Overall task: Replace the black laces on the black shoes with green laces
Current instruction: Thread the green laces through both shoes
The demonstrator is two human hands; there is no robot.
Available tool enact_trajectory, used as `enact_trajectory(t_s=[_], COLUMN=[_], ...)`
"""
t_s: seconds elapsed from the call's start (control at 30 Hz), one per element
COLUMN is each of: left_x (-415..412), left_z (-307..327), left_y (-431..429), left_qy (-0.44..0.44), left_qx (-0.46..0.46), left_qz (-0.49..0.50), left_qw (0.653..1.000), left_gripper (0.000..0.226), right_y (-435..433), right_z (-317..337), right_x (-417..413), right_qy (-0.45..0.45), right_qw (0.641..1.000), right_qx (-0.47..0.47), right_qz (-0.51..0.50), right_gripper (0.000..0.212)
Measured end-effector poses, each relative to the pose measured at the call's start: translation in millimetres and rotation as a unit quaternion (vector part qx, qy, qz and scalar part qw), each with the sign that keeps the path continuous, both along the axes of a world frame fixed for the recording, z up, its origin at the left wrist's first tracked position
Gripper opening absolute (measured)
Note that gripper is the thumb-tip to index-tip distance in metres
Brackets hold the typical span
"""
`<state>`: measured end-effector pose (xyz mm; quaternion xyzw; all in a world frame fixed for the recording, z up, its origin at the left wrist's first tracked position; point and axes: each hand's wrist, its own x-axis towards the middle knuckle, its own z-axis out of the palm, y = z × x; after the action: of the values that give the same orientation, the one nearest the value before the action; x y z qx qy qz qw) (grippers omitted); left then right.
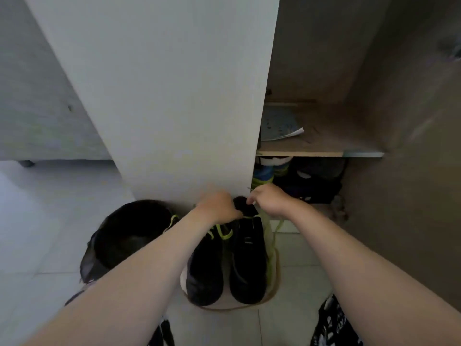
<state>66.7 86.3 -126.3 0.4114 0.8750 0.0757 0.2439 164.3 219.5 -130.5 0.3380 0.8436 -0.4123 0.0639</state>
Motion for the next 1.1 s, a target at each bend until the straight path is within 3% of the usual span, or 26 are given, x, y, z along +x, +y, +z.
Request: enact_trajectory(t_s=[0.17,0.43,0.57,0.77,1.1], left_x=[3,1,-2,-4,-12], left_z=[-23,-48,-58,-59,-67], left_y=[2,6,4,2,4], left_qy=[-0.049,-0.132,-0.146,-0.217,-0.266], left_qx=[-0.029,-0.006,0.058,0.070,0.083], left_qz=[0.078,0.128,0.164,0.207,0.265], left_qw=[0.995,0.983,0.974,0.951,0.923], left_gripper=[0.038,0.022,0.005,0.008,0.027], right_y=[-6,1,-1,-8,-23], right_z=[-15,-43,-47,-44,-52], right_x=[-5,1,3,0,-4], right_qy=[0.027,-0.015,-0.008,-0.003,-0.060], right_qw=[0.997,0.994,0.989,0.984,0.961], right_qx=[0.059,0.079,0.133,0.172,0.245], right_qz=[0.032,0.073,0.071,0.042,0.114], right_gripper=[0.034,0.024,0.017,0.010,0.018])
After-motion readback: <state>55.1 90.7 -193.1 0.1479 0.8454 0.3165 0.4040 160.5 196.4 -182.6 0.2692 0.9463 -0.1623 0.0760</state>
